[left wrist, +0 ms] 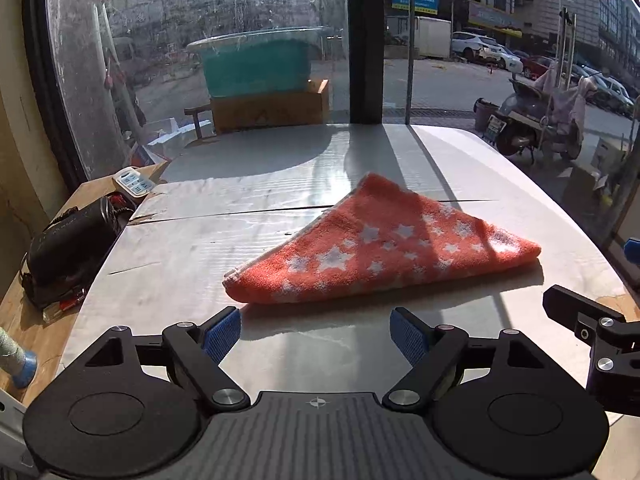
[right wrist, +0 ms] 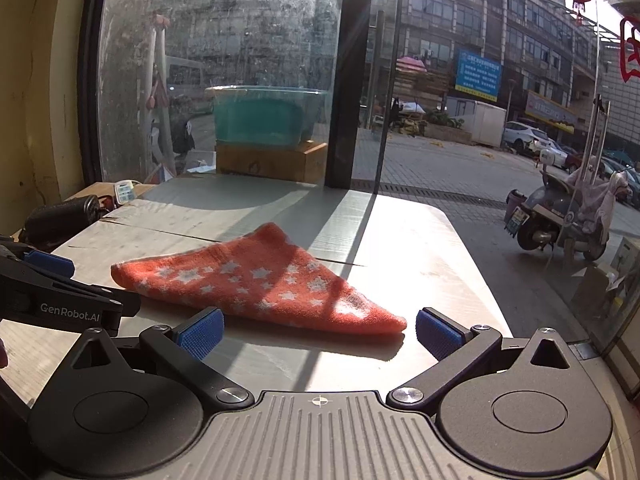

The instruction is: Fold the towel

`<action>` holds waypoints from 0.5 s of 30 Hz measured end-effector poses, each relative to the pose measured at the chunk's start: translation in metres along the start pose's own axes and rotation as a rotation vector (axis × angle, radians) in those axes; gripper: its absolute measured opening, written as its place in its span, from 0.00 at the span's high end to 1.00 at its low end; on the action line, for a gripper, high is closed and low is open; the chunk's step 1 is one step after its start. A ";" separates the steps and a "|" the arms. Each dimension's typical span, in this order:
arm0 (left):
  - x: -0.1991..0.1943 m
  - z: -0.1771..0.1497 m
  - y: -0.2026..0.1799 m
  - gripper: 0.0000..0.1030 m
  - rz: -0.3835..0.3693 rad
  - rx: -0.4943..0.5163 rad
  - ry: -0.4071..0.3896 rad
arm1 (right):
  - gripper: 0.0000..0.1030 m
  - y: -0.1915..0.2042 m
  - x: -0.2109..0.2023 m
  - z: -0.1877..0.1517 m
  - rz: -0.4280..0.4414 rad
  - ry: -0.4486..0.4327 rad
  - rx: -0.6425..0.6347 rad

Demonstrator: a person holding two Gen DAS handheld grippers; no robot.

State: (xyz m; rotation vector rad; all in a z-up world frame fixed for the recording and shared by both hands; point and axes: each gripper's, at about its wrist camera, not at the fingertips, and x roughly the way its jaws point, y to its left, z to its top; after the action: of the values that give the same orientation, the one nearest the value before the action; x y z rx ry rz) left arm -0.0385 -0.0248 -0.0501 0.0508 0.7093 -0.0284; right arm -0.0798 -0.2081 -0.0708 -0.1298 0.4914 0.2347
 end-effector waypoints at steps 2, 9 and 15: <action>0.001 0.001 0.002 0.19 -0.022 -0.009 -0.002 | 0.00 -0.001 0.002 0.000 0.004 0.003 0.000; 0.001 0.002 0.000 0.19 0.011 -0.003 -0.021 | 0.00 -0.003 0.009 -0.001 0.010 0.017 0.002; 0.002 0.005 0.004 0.19 0.005 -0.011 -0.021 | 0.00 -0.003 0.011 0.003 0.007 0.005 0.010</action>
State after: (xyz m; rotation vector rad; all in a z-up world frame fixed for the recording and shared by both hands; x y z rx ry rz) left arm -0.0336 -0.0214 -0.0475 0.0416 0.6881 -0.0205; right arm -0.0685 -0.2084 -0.0731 -0.1193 0.4983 0.2390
